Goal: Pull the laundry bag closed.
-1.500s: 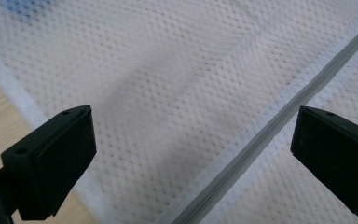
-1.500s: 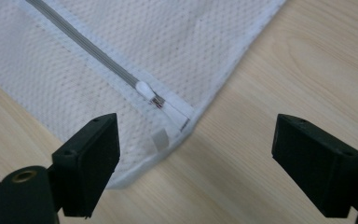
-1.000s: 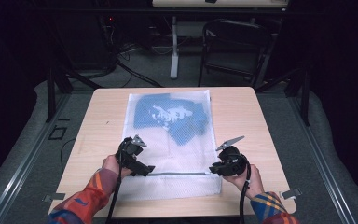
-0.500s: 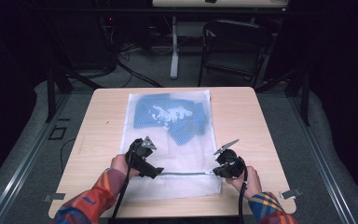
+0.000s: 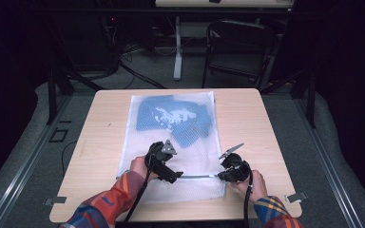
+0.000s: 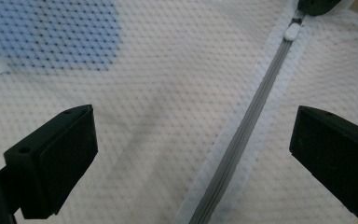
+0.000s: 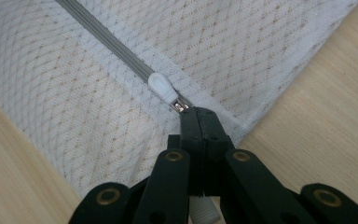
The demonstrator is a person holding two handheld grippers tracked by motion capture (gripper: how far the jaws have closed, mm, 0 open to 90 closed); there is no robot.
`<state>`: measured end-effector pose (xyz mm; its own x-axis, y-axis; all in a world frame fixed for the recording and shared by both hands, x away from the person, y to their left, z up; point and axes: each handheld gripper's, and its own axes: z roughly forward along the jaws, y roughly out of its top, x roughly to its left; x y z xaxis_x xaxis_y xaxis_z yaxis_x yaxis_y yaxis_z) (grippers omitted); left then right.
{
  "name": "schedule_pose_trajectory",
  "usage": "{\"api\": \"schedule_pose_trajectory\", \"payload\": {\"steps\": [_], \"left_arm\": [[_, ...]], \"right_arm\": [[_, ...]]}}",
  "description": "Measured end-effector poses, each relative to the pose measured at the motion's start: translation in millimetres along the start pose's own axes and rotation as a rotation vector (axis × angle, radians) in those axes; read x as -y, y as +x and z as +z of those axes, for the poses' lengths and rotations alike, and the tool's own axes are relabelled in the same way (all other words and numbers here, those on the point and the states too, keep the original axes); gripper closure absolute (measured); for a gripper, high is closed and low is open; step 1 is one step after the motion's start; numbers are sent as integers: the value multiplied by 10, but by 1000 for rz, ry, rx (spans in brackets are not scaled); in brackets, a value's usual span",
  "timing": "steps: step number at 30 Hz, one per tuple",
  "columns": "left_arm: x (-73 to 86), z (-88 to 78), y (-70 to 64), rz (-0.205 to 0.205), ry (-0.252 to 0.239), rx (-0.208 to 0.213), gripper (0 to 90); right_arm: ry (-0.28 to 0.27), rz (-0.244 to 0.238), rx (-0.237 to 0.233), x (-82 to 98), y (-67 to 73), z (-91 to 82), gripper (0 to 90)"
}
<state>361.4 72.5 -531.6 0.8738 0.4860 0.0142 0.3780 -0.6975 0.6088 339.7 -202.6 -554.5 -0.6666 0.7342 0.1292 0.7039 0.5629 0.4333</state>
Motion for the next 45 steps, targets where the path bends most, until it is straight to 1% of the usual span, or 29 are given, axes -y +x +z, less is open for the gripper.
{"api": "schedule_pose_trajectory", "payload": {"steps": [1,3,4,5,6,8,11,14,15,16,17,20,21,22,23,24,25,26,29,32,33,36,37,39,40,41,43,44,45], "left_arm": [[0,0,0,0,0,0,8],[-47,77,-21,-1,-8,32,9],[-47,77,-21,-1,-8,32,9],[-80,133,-47,10,8,36,7],[-94,156,-50,12,9,56,5],[-119,200,-74,6,13,72,5],[-152,264,-113,28,4,81,6],[-193,320,-144,29,-16,102,7],[-207,334,-154,15,-20,114,9],[-235,349,-166,-7,-14,154,11],[-258,360,-179,-17,-9,165,12],[-297,396,-211,-5,-13,174,23],[-315,429,-227,2,-14,176,23],[-336,476,-248,12,-11,176,26],[-336,476,-248,12,-11,176,29],[-356,531,-274,28,-3,168,31],[-356,531,-274,28,-3,168,34],[-370,576,-299,25,-11,154,46],[-399,623,-328,34,-4,154,76],[-416,662,-371,49,3,152,154],[-418,672,-381,49,-3,167,172],[-437,698,-422,66,-6,170,244],[-443,707,-437,70,-13,162,260],[-449,713,-451,77,-20,160,350],[-461,731,-482,89,-26,142,369],[-465,737,-489,99,-30,141,399],[-468,769,-509,93,-47,137,437],[-469,777,-512,102,-45,144,484],[-466,795,-522,96,-66,152,519]], "right_arm": [[0,0,0,0,0,0,900],[6,8,-11,11,-22,-11,900],[6,8,-11,11,-22,-11,900],[2,23,-21,22,-33,-13,900],[0,22,-22,24,-35,-13,900],[-4,12,-19,25,-33,-10,900],[-6,-1,-13,24,-25,-5,900],[0,-3,-3,14,-11,-6,900],[0,-3,-6,12,-9,-6,900],[-4,9,-5,14,-8,-3,900],[4,14,-7,14,-16,-9,900],[-6,23,-15,18,-12,-6,900],[8,15,-7,17,-22,-13,900],[-14,21,-11,27,-16,-1,900],[-17,21,-16,31,-23,-1,900],[-2,25,-22,26,-34,-13,900],[-37,61,-36,36,-15,9,900],[-1,30,-31,24,-35,-13,900],[-3,40,-17,24,-36,-9,900],[-8,45,-27,30,-43,-10,900],[-8,44,-27,30,-42,-10,900],[-6,28,-29,28,-40,-9,900],[-3,25,-18,29,-40,-9,900],[-5,26,-30,28,-41,-10,900],[-9,31,-26,31,-39,-8,900],[-15,36,-24,30,-35,-3,900],[-13,35,-26,30,-35,-5,900],[-17,38,-24,32,-32,-4,900],[-17,38,-23,33,-32,-4,900]]}}
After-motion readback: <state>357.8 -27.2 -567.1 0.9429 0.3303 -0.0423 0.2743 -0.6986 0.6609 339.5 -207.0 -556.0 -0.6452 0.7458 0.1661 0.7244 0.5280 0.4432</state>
